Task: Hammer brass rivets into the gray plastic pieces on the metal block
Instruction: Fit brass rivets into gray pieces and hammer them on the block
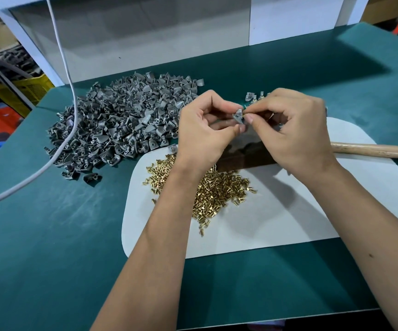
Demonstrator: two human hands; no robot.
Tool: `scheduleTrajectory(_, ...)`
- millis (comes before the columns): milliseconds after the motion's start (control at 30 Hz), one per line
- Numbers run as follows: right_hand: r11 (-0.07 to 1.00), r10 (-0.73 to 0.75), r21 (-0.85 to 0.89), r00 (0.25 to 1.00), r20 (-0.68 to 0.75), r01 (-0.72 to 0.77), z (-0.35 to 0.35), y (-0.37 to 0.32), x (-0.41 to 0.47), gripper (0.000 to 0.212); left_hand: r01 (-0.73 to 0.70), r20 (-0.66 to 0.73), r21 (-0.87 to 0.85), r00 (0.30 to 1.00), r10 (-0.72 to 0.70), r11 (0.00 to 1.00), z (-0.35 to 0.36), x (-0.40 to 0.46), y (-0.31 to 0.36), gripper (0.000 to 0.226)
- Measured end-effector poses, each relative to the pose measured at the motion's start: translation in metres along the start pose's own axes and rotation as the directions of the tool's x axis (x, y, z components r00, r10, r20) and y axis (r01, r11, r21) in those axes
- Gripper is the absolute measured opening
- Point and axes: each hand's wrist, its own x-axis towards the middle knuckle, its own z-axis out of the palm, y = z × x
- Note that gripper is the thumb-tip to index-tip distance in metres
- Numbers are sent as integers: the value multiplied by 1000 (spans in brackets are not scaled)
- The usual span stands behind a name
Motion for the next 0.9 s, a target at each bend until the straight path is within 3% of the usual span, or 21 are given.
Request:
scheduleTrajectory(100,999,32,2,999,-36,-32,1,1,0,8,14,6,-68,1000,-14,998,1,0,-1,33)
scheduleTrajectory(333,996,57,68,996,-69,-53,1,1,1,7,209,106,-308,977,-185,928,-7,3,-2,29)
scheduleTrajectory(700,992,98,82,992,-83,-91,4,0,-1,8,39,31,-202,999,-33,979,-4,3,0,37)
scheduleTrajectory(900,980,165,113,986,-7,-164,3,-1,0,6,-30,57,-73,998,35,997,-8,2,2,37)
